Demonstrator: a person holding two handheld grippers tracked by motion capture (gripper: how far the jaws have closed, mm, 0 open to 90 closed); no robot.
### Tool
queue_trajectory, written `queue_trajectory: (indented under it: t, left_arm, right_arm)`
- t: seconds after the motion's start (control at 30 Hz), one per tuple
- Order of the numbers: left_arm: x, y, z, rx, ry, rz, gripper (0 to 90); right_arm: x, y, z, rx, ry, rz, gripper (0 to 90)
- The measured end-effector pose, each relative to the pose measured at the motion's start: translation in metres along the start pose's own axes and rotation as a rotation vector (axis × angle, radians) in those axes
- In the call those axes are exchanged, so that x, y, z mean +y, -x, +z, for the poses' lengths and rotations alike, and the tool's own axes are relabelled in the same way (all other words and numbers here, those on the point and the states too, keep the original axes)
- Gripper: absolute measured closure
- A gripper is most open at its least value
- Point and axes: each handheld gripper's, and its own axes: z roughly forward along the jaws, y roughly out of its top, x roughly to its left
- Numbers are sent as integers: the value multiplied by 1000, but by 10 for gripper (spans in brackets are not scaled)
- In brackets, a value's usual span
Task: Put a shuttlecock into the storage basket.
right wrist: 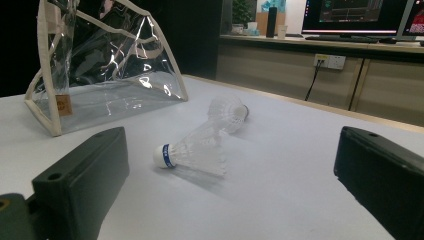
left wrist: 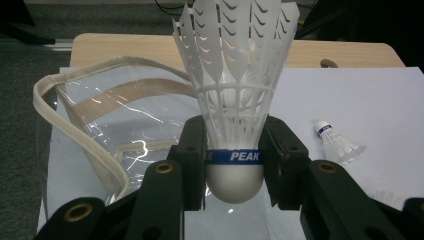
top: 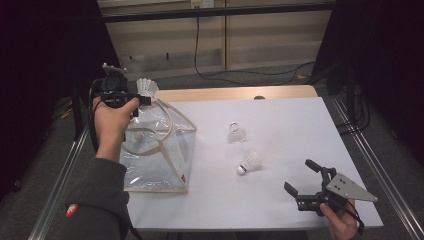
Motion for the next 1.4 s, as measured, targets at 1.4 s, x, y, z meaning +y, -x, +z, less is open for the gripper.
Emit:
queue_trajectory:
  t: [1.4]
  left_arm:
    - [-14, -27, 23, 75, -27, -69, 652]
  right_arm:
    - [0, 1, 0, 3, 2, 5, 9]
